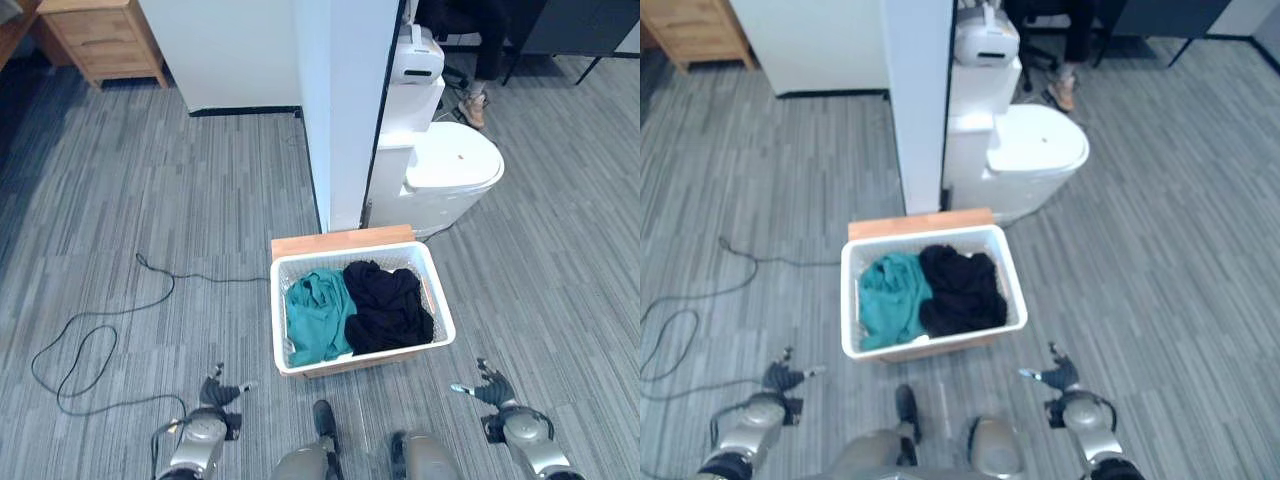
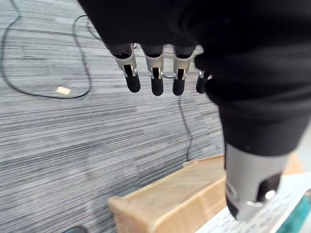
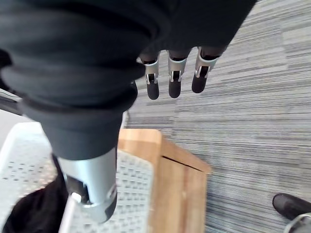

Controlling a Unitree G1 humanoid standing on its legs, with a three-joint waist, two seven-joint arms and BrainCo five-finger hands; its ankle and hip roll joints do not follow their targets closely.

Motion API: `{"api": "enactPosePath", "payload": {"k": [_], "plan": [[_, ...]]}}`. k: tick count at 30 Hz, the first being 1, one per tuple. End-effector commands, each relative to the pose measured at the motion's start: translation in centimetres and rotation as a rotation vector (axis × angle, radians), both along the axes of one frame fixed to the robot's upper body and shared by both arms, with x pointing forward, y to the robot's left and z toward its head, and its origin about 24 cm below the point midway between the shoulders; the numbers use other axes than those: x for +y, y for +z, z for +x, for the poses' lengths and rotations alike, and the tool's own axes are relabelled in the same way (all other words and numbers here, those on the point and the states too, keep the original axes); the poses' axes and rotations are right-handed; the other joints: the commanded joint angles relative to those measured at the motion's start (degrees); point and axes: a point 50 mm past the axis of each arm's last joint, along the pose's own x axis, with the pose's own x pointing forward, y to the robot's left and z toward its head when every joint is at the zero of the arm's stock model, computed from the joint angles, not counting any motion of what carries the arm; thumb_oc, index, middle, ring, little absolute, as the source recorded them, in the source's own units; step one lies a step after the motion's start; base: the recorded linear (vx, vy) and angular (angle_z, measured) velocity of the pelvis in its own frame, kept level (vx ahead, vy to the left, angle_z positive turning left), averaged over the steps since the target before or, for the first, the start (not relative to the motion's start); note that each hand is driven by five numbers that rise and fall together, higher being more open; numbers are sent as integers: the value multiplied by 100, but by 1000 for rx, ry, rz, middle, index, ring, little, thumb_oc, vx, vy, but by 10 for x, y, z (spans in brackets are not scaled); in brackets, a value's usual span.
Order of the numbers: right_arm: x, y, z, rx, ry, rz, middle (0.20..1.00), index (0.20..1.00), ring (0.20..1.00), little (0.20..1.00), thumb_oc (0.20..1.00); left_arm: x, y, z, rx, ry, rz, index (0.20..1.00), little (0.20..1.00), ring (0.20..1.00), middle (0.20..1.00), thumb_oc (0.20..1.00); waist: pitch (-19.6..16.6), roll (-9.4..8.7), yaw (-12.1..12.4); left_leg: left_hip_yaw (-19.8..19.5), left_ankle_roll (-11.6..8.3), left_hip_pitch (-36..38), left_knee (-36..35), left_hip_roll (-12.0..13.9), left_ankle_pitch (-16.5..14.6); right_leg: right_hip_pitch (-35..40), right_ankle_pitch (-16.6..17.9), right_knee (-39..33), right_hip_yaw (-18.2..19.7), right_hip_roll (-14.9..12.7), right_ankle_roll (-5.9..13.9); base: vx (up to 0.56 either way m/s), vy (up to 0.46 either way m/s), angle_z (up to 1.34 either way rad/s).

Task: Grab the laundry basket,head to the washer,open it,put in the laundry and shut it.

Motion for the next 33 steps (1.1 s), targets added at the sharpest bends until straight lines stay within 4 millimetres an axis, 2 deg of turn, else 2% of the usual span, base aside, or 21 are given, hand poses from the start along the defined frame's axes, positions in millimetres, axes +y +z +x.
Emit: {"api": "enactPosePath", "payload": {"k": [1,4,8,16,21,22,24,25,26,27,28,33], "plan": [[-18,20,15,-83,26,-97,1000,1000,1000,1000,1000,-1,-1,-12,-32,35,-23,1000,1000,1000,1000,1000,-53,-34,100,-183,-334,-244,790,357,-822,507,561,-931,14,147,226,58,-48,29],[-21,31,22,-132,49,-125,1000,1000,1000,1000,1000,-1,4,-9,-63,26,-12,1000,1000,1000,1000,1000,-195,-42,130,-120,-376,-93,573,356,-767,820,611,-1368,-58,188,212,95,-63,22],[-18,37,29,-146,84,-142,1000,1000,1000,1000,1000,-7,9,-2,-82,-20,-2,1000,1000,1000,1000,1000,-297,-10,149,-147,-443,90,254,366,-654,1042,660,-1683,-104,248,192,82,-75,5],[7,37,50,-146,151,-133,1000,1000,1000,1000,1000,-26,8,22,-71,-84,49,1000,1000,1000,1000,1000,-265,41,186,-174,-525,210,-84,392,-504,1155,730,-2012,-195,316,174,30,-55,4],[27,37,64,-140,197,-125,1000,1000,1000,1000,1000,-39,14,46,-89,-133,73,1000,1000,1000,1000,1000,-120,67,187,-209,-543,76,-101,416,-447,987,757,-2008,-146,349,154,-59,-31,2],[42,42,77,-158,226,-114,1000,1000,1000,1000,1000,-52,21,64,-117,-171,74,1000,1000,1000,1000,1000,67,89,185,-251,-547,-142,-77,439,-383,726,790,-1957,-66,372,135,-219,-34,4],[49,45,83,-167,235,-108,1000,1000,1000,1000,1000,-56,25,73,-128,-183,83,1000,1000,1000,1000,1000,141,104,183,-261,-549,-265,-63,453,-350,559,808,-1906,-30,384,126,-220,-20,-2],[69,52,99,-182,253,-79,1000,1000,1000,1000,1000,-68,34,94,-140,-221,111,1000,1000,1000,1000,1000,349,145,185,-287,-560,-596,4,493,-233,169,878,-1750,93,423,93,-174,-12,0],[69,52,99,-183,253,-79,890,890,890,890,890,-68,34,94,-141,-221,111,1000,1000,1000,1000,1000,346,145,188,-285,-560,-605,7,494,-234,157,877,-1744,96,423,93,-213,-17,-6],[74,53,103,-185,245,-57,492,492,492,492,492,-72,37,99,-145,-232,115,539,539,539,539,539,390,158,188,-277,-569,-698,28,513,-192,52,897,-1698,126,437,84,-66,-11,-13],[78,55,104,-195,237,-32,200,200,200,200,200,-74,37,101,-150,-228,106,200,200,200,200,200,422,168,188,-276,-577,-752,31,526,-159,-16,905,-1658,139,446,75,-95,-33,-20],[82,61,103,-249,184,117,200,200,200,200,200,-81,37,96,-186,-227,32,200,200,200,200,200,436,202,165,-255,-613,-768,17,575,-104,-69,894,-1588,189,480,37,-22,-36,-5]]}}
